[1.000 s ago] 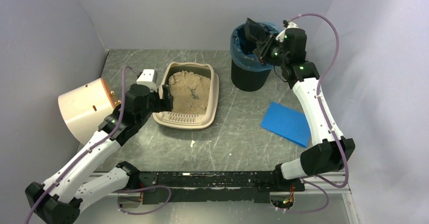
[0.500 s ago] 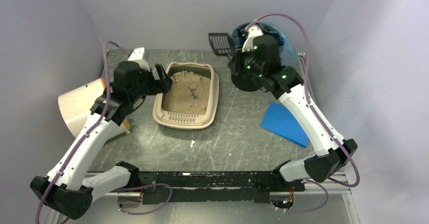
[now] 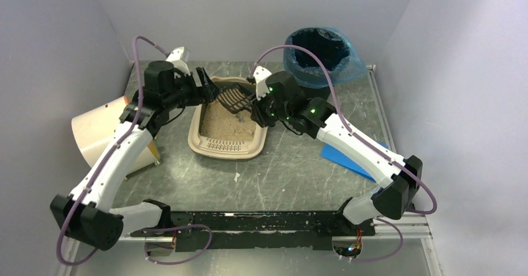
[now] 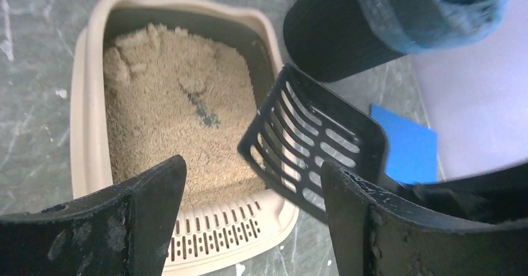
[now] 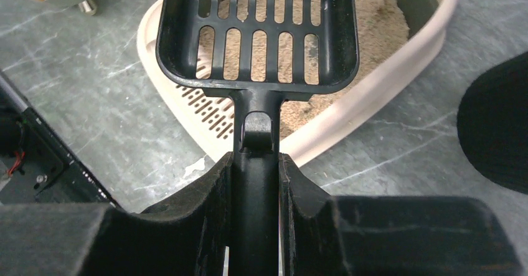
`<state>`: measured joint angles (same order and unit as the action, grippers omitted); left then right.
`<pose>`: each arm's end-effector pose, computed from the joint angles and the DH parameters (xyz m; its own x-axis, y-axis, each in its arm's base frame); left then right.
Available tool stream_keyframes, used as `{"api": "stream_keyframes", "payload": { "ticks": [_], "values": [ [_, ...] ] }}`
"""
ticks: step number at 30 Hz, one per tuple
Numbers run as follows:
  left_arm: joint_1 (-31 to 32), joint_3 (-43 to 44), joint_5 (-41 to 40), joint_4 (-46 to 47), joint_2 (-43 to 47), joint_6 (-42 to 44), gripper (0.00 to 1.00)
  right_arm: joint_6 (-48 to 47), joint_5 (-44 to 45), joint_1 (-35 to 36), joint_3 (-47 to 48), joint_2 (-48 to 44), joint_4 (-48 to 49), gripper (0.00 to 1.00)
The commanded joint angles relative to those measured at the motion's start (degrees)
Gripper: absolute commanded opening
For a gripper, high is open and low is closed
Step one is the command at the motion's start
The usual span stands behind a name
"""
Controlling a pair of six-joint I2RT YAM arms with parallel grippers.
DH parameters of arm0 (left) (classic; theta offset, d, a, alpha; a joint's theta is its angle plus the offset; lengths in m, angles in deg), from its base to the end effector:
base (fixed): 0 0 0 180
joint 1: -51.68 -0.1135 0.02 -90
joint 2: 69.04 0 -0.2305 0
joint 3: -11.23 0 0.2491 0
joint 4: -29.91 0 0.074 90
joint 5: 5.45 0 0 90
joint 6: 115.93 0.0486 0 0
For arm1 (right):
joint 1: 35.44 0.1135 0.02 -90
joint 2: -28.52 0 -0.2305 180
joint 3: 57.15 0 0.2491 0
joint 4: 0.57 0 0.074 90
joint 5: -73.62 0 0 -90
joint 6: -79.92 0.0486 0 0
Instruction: Clean the litter box
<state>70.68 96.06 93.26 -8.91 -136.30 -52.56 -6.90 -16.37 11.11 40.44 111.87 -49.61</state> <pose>0.2644 -0.0988 0.3570 -0.5104 -0.2928 -0.8085 0.2534 0.8473 -0.4668 0.2307 0.2435 0.3338 -0.4322 -0.3755 -0.8199 -0.7030 0.7097 0.0455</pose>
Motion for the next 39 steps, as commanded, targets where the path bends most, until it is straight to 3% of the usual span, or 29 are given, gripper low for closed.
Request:
{"api": "stream_keyframes", "payload": {
  "ticks": [1,8,11,22,26,30,32,35,37,39],
  "values": [
    [-0.15,-2.34,4.27,2.29,-4.7,0.68,0.83,-2.73,-1.83,1.92,1.11,-0.4,0.84,0.04],
    [0.03,-4.28,2.12,-0.41,-8.05,2.98,0.81,-2.73,1.51,2.69,0.98,-1.52,0.82,0.12],
    [0.07,-6.59,2.54,0.51,-7.81,2.82,0.79,-2.47,2.16,2.68,0.38,-1.15,0.77,0.21],
    [0.07,-7.95,-0.73,-2.08,-10.34,4.27,0.74,-2.66,2.51,2.67,-1.58,-0.33,1.77,0.17],
    [0.07,-8.04,-0.77,-1.93,-10.67,4.33,0.72,-2.25,2.74,2.68,-1.59,1.18,0.79,0.21],
    [0.07,-7.97,1.36,-1.19,-10.47,4.28,0.69,-0.4,2.59,2.72,-1.35,2.07,0.54,0.16],
    [0.07,-7.75,1.68,-1.17,-10.59,4.24,0.7,0.12,1.61,2.63,-1.51,2.08,0.7,0.09],
    [0.07,-5.4,-0.22,-3.15,-10.33,5.35,0.77,0.24,3.8,2.51,-1.42,3.64,-0.64,0.0],
    [0.07,-2.87,-1.08,-4.28,-9.58,7.06,0.81,0.56,6.43,2.31,-1.08,5.83,-2.66,0.0],
    [0.22,-3.27,2.0,0.49,-6.86,9.72,0.81,1.25,5.03,1.79,-0.3,7.79,-4.04,0.0]
  ]
}}
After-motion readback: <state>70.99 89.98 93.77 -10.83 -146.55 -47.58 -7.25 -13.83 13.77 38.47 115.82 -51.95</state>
